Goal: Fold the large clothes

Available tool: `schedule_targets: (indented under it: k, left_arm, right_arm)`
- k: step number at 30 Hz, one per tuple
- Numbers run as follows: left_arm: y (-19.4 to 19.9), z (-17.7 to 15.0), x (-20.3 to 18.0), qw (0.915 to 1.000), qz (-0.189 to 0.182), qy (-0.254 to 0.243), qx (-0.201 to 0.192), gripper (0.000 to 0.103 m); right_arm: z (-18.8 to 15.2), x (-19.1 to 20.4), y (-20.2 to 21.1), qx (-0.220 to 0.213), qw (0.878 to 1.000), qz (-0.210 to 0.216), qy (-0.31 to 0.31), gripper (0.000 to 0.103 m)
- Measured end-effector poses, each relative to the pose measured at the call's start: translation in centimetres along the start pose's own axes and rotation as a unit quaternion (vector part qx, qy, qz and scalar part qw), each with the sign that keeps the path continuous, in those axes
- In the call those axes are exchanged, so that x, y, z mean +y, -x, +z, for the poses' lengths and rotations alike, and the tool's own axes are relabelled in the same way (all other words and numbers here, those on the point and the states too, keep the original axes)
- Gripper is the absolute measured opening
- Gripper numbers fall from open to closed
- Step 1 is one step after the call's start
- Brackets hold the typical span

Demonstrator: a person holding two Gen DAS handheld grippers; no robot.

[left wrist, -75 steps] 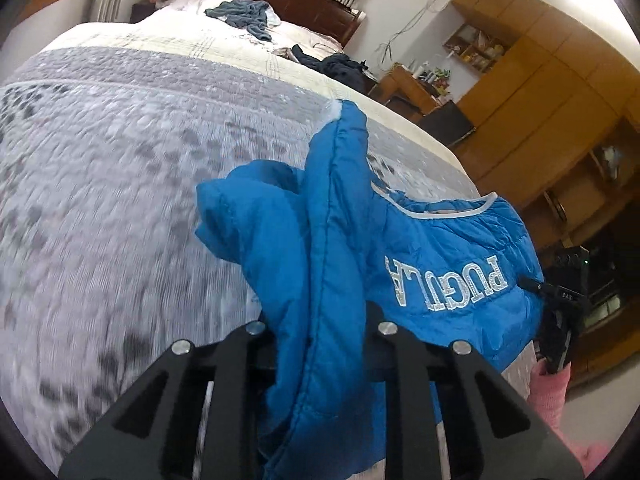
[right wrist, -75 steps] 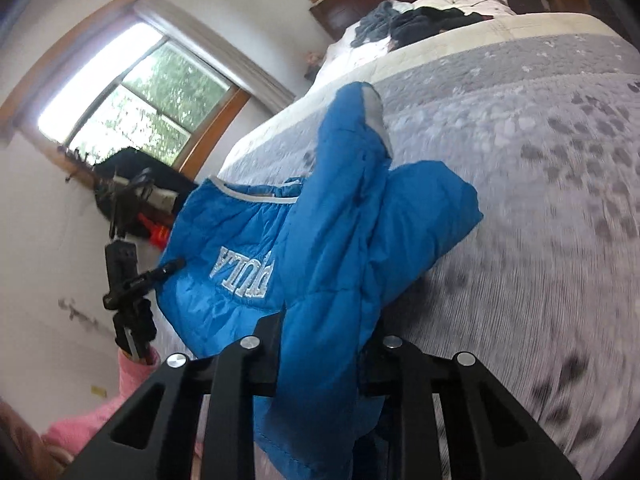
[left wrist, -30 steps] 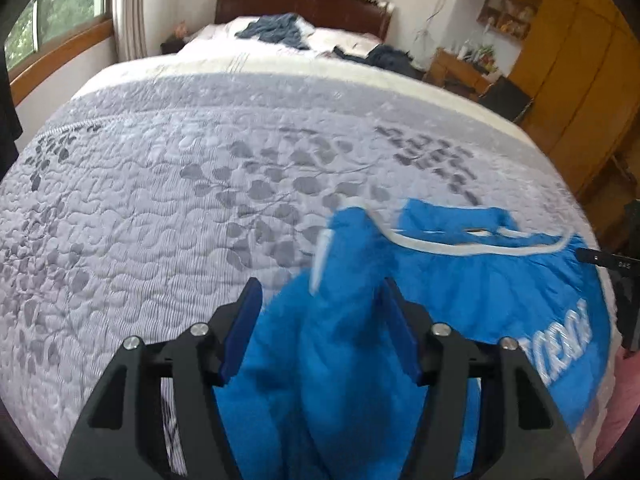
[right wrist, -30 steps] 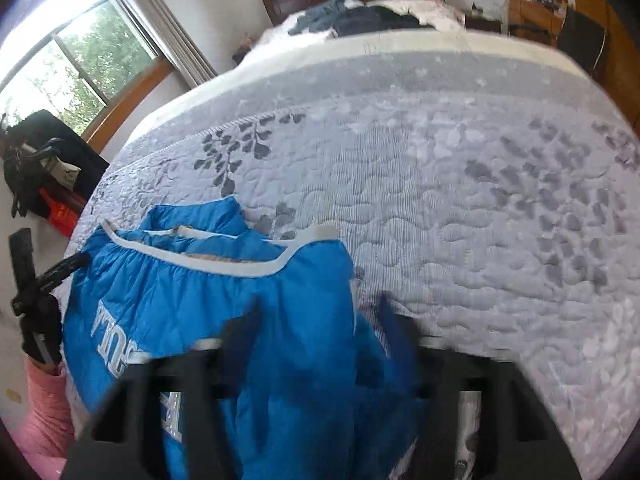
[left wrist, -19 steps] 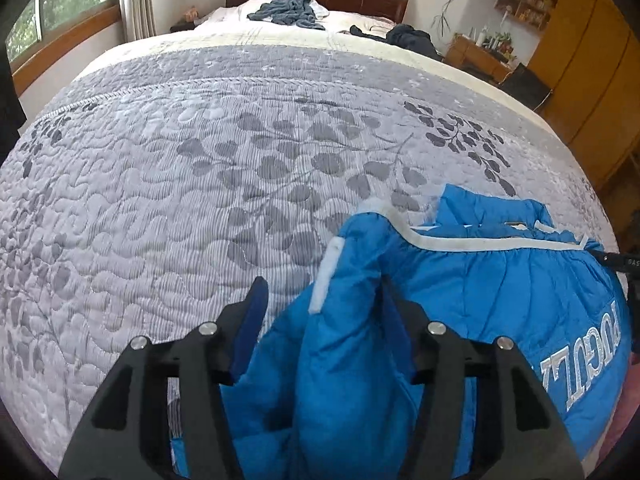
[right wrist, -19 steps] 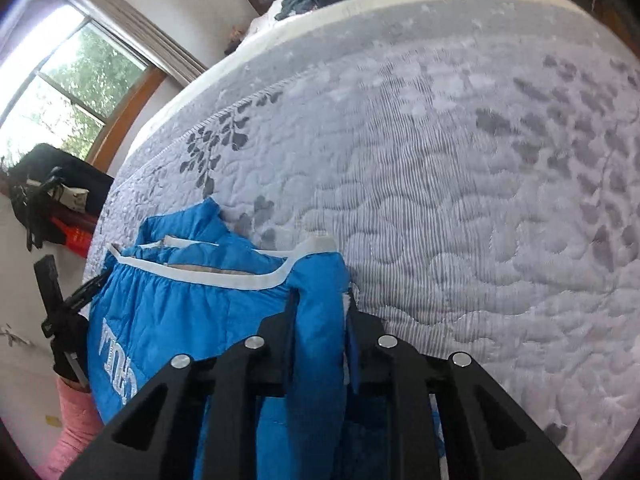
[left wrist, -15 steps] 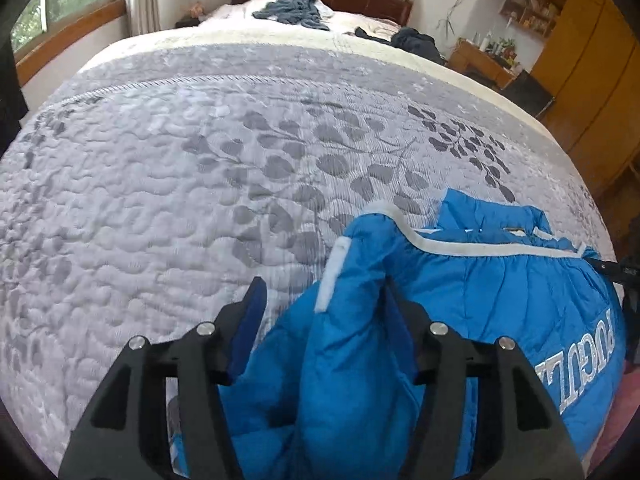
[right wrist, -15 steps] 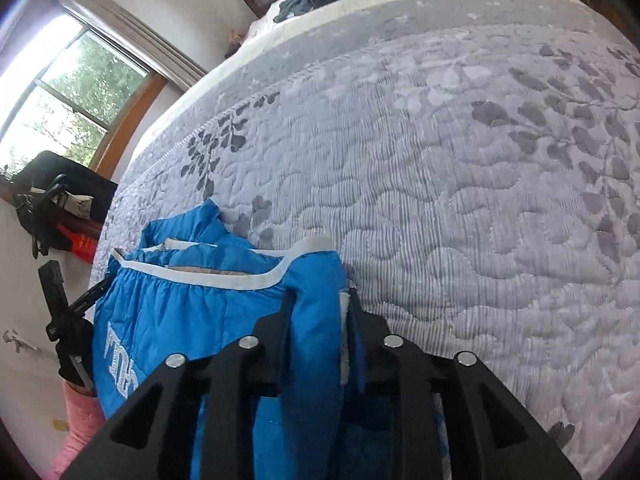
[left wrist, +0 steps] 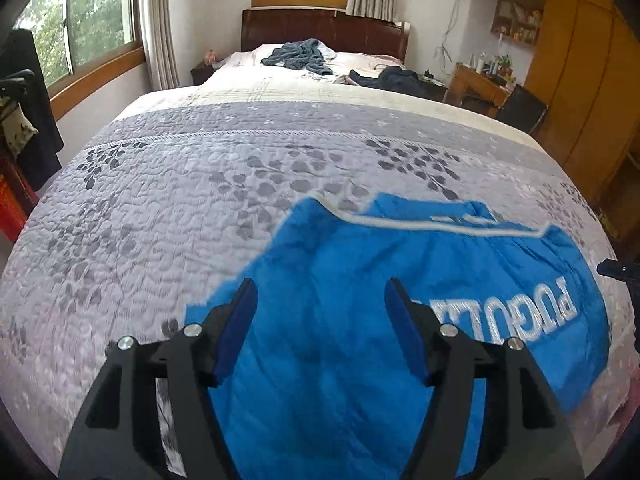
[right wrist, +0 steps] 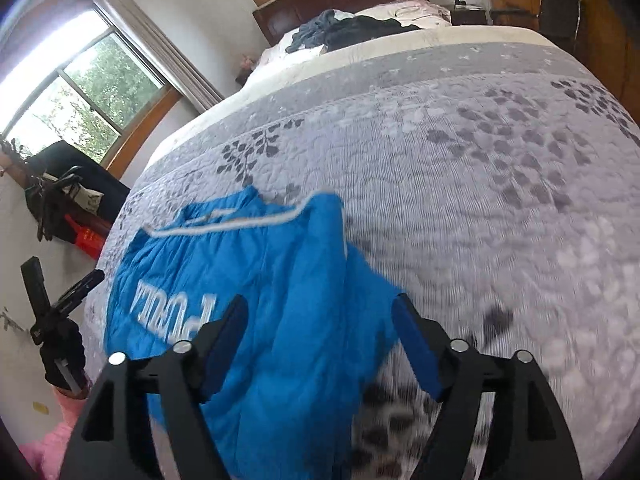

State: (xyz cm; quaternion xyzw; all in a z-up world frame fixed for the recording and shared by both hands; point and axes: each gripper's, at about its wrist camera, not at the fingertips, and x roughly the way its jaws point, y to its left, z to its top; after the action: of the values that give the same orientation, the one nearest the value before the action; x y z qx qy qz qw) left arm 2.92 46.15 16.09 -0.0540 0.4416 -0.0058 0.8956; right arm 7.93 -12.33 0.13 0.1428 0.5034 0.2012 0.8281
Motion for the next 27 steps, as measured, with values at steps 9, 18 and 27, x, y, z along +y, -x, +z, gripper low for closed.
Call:
schedule_targets:
  k: [9,18,27]
  left_arm:
    - [3.0,-3.8,-1.7,0.9997,-0.015,-0.018,0.004,0.068]
    - [3.5,-6.8,-1.8,0.9992,-0.017,-0.026,0.024,0.069]
    - [1.7,-8.1,-0.8,0.9989,-0.003,-0.015,0.044,0.071]
  right_arm:
    - [-5.6,0.5,2.7,0.008,1.000,0.012,0.002,0.084]
    - [-9.3,0.5,1.9,0.025,0.999,0.024,-0.002,0.086]
    - [-10.0,-1.2,0.5,0.032,0.999,0.034,-0.027,0.086]
